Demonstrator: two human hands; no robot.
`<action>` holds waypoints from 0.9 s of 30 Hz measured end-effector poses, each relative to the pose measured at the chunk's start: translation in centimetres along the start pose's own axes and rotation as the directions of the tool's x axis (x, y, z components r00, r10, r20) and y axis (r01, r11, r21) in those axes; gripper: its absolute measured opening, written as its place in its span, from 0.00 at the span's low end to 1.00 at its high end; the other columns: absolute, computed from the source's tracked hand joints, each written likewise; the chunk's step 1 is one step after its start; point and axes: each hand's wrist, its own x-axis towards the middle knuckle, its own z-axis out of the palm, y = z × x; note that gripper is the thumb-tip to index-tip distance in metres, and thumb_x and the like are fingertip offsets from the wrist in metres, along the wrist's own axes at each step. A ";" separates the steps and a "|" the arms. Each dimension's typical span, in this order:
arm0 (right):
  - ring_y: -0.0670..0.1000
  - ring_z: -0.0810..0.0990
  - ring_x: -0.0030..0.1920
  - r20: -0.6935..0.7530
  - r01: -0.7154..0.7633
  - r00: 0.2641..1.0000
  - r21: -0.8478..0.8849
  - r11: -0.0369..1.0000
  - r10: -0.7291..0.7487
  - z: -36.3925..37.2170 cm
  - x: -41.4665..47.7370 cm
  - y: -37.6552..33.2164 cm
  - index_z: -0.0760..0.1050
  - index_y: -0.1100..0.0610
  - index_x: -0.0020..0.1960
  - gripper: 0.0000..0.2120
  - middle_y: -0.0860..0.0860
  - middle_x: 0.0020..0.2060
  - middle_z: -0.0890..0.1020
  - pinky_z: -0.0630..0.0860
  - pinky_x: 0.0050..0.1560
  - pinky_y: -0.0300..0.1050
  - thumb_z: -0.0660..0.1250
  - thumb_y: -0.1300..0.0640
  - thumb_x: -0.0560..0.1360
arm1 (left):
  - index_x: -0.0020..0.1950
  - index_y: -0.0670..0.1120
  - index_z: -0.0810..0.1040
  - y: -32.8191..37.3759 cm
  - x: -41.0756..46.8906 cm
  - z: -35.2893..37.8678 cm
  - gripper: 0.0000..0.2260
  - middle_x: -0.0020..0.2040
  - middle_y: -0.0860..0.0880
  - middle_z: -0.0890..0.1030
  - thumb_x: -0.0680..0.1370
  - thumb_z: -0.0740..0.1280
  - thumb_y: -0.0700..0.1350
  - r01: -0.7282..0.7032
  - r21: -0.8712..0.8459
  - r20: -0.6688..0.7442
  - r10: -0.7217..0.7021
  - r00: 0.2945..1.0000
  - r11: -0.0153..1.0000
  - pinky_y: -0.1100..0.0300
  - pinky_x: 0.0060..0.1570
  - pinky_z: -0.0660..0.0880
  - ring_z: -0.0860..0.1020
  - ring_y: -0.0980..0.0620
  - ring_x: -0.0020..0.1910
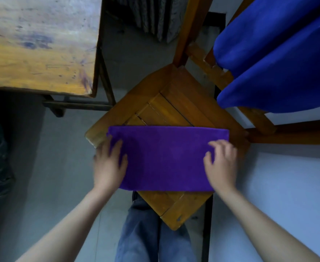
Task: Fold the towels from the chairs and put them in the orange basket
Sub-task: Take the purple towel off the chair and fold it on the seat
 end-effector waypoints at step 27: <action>0.62 0.76 0.58 0.378 -0.777 0.617 0.155 0.610 0.690 0.1 -3.0 4.4 0.66 0.60 0.68 0.25 0.61 0.62 0.73 0.75 0.58 0.54 0.69 0.59 0.74 | 0.75 0.50 0.56 -0.9 -4.9 1.2 0.28 0.63 0.43 0.75 0.77 0.63 0.41 0.440 -0.356 0.326 -0.332 0.885 0.824 0.53 0.49 0.73 0.76 0.46 0.51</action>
